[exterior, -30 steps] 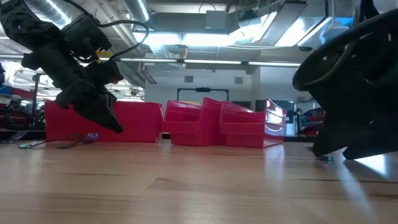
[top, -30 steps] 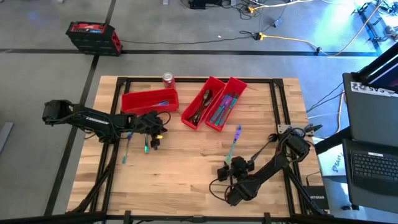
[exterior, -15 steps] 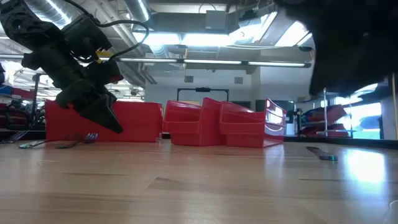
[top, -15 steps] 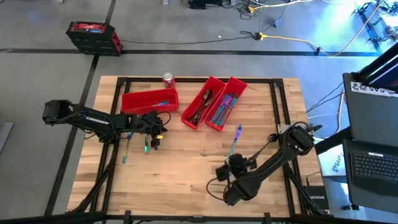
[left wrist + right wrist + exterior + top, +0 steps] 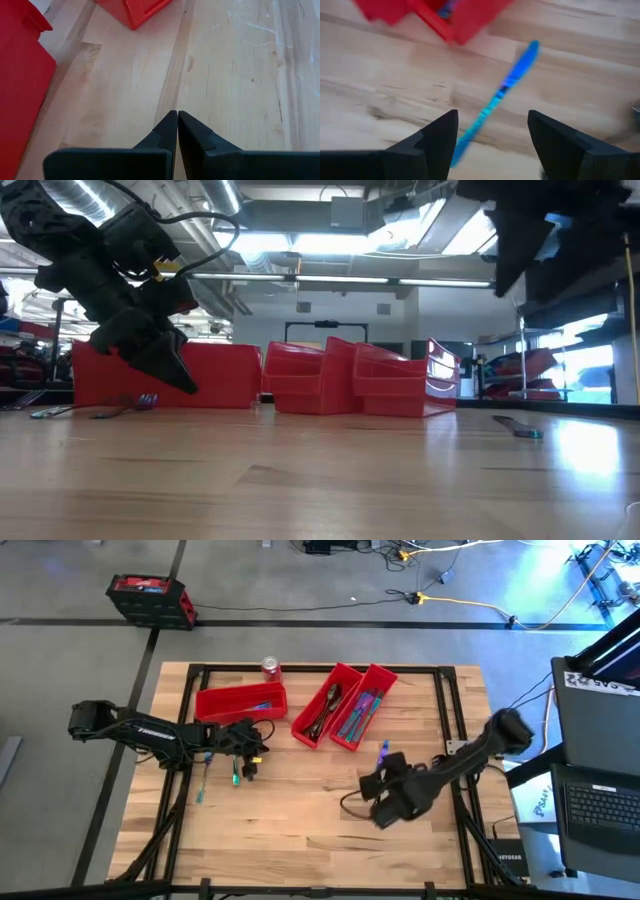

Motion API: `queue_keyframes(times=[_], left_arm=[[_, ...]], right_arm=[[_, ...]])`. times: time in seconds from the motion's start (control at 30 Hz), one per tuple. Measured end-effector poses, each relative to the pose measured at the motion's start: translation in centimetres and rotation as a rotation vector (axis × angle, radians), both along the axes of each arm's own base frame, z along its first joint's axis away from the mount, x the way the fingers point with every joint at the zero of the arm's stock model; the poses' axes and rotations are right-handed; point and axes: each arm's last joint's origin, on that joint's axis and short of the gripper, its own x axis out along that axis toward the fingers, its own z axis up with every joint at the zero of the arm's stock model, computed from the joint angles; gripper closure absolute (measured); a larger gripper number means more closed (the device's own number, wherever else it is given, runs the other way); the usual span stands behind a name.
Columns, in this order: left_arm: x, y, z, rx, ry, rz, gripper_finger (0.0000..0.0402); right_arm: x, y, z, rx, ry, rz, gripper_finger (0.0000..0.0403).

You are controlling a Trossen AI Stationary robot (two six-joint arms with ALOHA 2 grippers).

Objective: Sort silverware
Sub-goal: Put the blue table knife into the right red bin

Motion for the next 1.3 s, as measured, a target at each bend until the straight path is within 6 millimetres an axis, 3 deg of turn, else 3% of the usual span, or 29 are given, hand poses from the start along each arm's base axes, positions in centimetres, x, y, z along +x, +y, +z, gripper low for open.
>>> queue_keyframes(times=[0.17,0.37,0.63,0.83,1.07,1.2,1.3], left_arm=[[0.0,0.0,0.0,0.039,0.007,-0.036,0.0402],[0.0,0.0,0.0,0.06,0.019,-0.057,0.0402],[0.0,0.0,0.0,0.045,0.006,-0.042,0.0402],[0.9,0.3,1.2,0.058,-0.152,0.009,0.0402],[1.9,0.1,3.0,-0.091,-0.391,0.049,0.0402],[2.4,-0.8,4.0,-0.173,-0.501,-0.062,0.0402],[2.9,-2.3,4.8,-0.139,-0.524,-0.176,0.0402]], right_arm=[[-2.0,-2.5,-1.6,0.141,-0.068,0.142,0.0178],[-4.0,-5.1,-3.9,0.299,0.068,0.346,0.0178],[-2.8,-9.0,-3.8,0.243,0.141,0.499,0.0194],[-2.3,-12.1,-3.8,0.205,0.188,0.607,0.0216],[-2.1,-14.4,-4.3,0.183,0.232,0.67,0.0283],[-2.4,-14.2,-6.3,0.208,0.283,0.727,0.0346],[-2.6,-14.2,-8.0,0.217,0.28,0.729,0.0391]])
